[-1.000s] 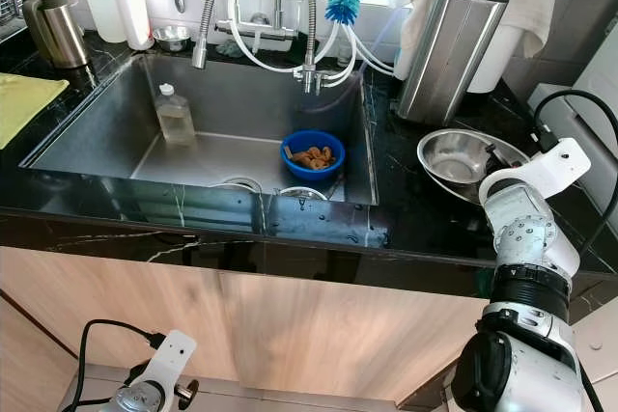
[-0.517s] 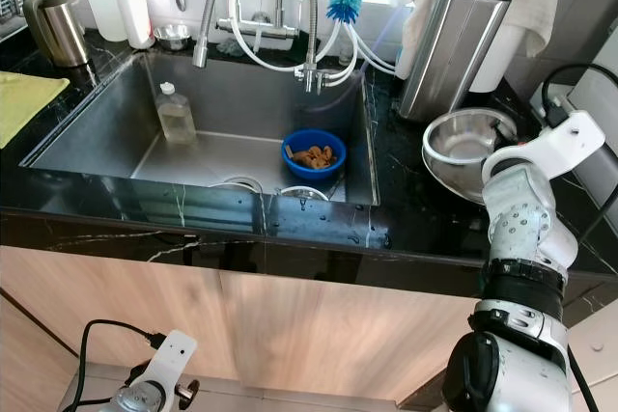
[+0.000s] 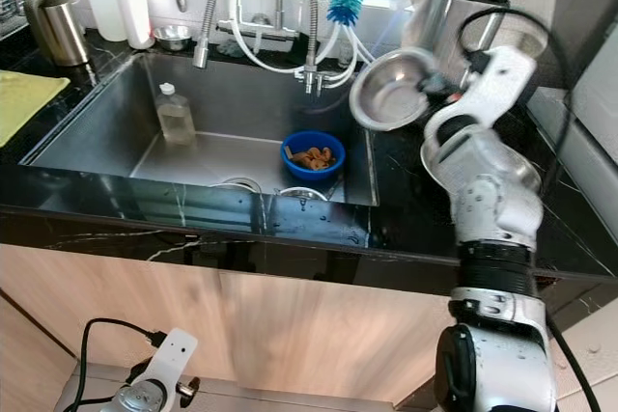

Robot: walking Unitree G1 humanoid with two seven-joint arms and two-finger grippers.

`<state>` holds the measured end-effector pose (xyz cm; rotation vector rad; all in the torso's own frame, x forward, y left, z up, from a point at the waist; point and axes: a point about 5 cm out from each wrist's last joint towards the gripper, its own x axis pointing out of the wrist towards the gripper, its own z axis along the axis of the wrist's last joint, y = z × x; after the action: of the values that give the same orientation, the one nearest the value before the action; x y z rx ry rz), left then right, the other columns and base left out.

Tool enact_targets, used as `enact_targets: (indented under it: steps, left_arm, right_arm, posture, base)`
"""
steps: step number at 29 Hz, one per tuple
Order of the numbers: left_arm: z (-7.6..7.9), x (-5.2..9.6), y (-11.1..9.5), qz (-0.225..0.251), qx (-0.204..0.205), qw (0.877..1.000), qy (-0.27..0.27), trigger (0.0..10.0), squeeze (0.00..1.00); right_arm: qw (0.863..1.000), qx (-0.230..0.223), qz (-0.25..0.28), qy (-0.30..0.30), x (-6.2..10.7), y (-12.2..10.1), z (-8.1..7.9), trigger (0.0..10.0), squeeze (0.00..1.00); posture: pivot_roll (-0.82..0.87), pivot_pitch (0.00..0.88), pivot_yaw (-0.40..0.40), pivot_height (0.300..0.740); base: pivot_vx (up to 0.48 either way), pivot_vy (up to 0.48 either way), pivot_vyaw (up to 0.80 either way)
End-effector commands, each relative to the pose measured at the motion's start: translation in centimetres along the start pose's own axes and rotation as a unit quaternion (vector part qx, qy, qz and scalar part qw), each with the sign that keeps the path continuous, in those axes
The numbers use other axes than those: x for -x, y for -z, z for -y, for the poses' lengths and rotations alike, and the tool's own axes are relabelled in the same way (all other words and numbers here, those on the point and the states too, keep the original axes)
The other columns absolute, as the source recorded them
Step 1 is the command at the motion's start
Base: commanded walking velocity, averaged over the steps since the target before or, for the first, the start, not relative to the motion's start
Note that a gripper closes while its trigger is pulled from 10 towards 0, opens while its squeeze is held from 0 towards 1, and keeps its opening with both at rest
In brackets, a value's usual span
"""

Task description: Kitchen organization

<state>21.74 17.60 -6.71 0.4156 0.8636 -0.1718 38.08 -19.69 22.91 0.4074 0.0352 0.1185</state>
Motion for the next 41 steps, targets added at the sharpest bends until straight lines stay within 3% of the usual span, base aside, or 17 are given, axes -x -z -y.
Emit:
enact_targets:
  steps: [1, 10, 19, 20, 21, 26, 27, 28, 29, 40, 41]
  left_arm:
    - [0.1, -0.1, -0.5, 0.008, -0.007, 1.0, -0.002, 10.0, 0.0]
    - [0.1, -0.1, -0.8, 0.012, -0.006, 1.0, -0.003, 10.0, 0.0]
    - [0.0, -0.1, -0.9, 0.015, -0.005, 1.0, -0.005, 10.0, 0.0]
    - [0.0, -0.1, -0.9, 0.015, -0.006, 1.0, -0.004, 10.0, 0.0]
    - [0.0, -0.1, -0.9, 0.015, -0.006, 1.0, -0.004, 10.0, 0.0]
    - [0.0, -0.1, -0.9, 0.015, -0.007, 1.0, -0.004, 10.0, 0.0]
    - [0.0, -0.1, -0.9, 0.015, -0.007, 1.0, -0.004, 10.0, 0.0]
    - [0.0, -0.1, -0.9, 0.015, -0.007, 1.0, -0.004, 10.0, 0.0]
    - [0.0, -0.1, -0.9, 0.015, -0.006, 1.0, -0.004, 10.0, 0.0]
    - [0.0, -0.2, -1.0, 0.016, -0.006, 1.0, -0.005, 10.0, 0.0]
    - [0.0, -0.2, -1.0, 0.016, -0.007, 1.0, -0.005, 10.0, 0.0]
  right_arm:
    - [1.0, 0.014, -0.009, -0.018, -0.4, 0.2, 0.0, 10.0, 0.0]
    - [0.991, 0.069, -0.112, -0.027, -0.9, 5.3, 1.9, 10.0, 0.0]
    - [0.987, 0.076, -0.134, -0.033, -0.9, 6.6, 2.6, 10.0, 0.0]
    - [0.987, 0.075, -0.135, -0.035, -1.0, 6.7, 2.6, 10.0, 0.07]
    - [0.987, 0.074, -0.135, -0.036, -1.0, 6.8, 2.6, 10.0, 1.0]
    - [0.987, 0.075, -0.134, -0.036, -1.0, 6.8, 2.7, 10.0, 1.0]
    - [0.988, 0.077, -0.131, -0.035, -1.1, 6.7, 2.6, 10.0, 0.59]
    - [0.988, 0.077, -0.131, -0.035, -1.1, 6.7, 2.6, 10.0, 0.59]
    - [0.988, 0.077, -0.13, -0.035, -1.2, 6.6, 2.5, 10.0, 0.0]
    - [0.993, 0.071, -0.088, -0.031, -1.7, 5.1, 1.9, 10.0, 0.0]
    - [0.993, 0.069, -0.087, -0.032, -1.8, 5.0, 1.8, 10.0, 0.19]
  posture:
    - [0.13, 0.021, -0.137, 0.74]
    - [0.14, 0.027, -0.14, 0.74]
    - [0.14, 0.03, -0.137, 0.74]
    - [0.14, 0.03, -0.137, 0.74]
    - [0.14, 0.03, -0.137, 0.74]
    - [0.14, 0.03, -0.137, 0.74]
    - [0.14, 0.03, -0.137, 0.74]
    - [0.14, 0.03, -0.137, 0.74]
    - [0.14, 0.03, -0.137, 0.74]
    - [0.14, 0.03, -0.136, 0.74]
    - [0.14, 0.03, -0.136, 0.74]
  base:
    - [0.0, 0.0, 0.0]
    - [0.0, 0.0, 0.0]
    - [0.0, 0.0, 0.0]
    - [0.0, 0.0, 0.0]
    - [0.0, 0.0, 0.0]
    - [0.0, 0.0, 0.0]
    - [0.0, 0.0, 0.0]
    - [0.0, 0.0, 0.0]
    - [0.0, 0.0, 0.0]
    - [0.0, 0.0, 0.0]
    - [0.0, 0.0, 0.0]
